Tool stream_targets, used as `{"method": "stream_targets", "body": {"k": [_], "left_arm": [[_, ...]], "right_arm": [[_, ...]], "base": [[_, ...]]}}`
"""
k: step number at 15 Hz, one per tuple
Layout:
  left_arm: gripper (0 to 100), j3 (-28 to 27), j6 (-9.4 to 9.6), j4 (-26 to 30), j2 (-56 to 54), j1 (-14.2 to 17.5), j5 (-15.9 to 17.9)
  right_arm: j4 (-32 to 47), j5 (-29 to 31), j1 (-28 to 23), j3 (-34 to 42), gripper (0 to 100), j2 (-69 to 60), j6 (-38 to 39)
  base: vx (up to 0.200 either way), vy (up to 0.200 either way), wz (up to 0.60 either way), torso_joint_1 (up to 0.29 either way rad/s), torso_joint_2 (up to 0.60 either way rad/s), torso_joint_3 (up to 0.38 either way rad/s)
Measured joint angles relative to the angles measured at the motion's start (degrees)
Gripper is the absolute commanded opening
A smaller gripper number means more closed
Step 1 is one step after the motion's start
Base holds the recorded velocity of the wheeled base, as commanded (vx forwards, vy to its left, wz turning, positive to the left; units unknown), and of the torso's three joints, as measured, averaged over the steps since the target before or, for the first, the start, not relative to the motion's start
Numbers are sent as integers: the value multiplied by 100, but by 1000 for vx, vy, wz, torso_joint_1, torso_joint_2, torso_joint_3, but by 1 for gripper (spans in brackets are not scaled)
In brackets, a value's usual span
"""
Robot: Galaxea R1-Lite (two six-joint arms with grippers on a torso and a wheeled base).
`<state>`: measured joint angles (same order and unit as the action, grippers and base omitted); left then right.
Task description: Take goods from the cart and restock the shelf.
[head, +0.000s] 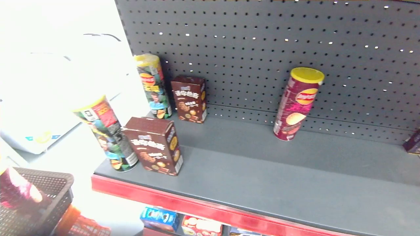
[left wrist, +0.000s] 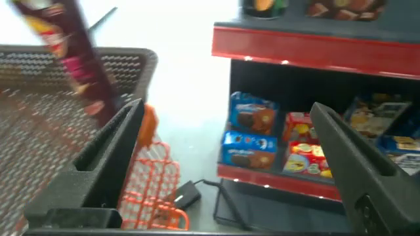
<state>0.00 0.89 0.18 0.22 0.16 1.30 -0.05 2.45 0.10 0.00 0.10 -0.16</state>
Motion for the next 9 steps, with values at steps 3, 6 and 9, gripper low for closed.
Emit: {"method": "stream_targets", "body": {"k": [3, 6, 9], "left_arm": [[100, 0, 0, 0, 0, -2, 2], [100, 0, 0, -5, 0, -2, 0], [100, 0, 26, 0, 0, 2, 13]], "right_arm": [[-6, 4, -7, 0, 100, 0, 6], [-9, 6, -7, 0, 100, 0, 6], [-9, 11, 0, 0, 100, 0, 6]], "base": [[0, 0, 400, 2, 2, 2], [0, 0, 0, 0, 0, 0], [0, 0, 0, 0, 0, 0]]}}
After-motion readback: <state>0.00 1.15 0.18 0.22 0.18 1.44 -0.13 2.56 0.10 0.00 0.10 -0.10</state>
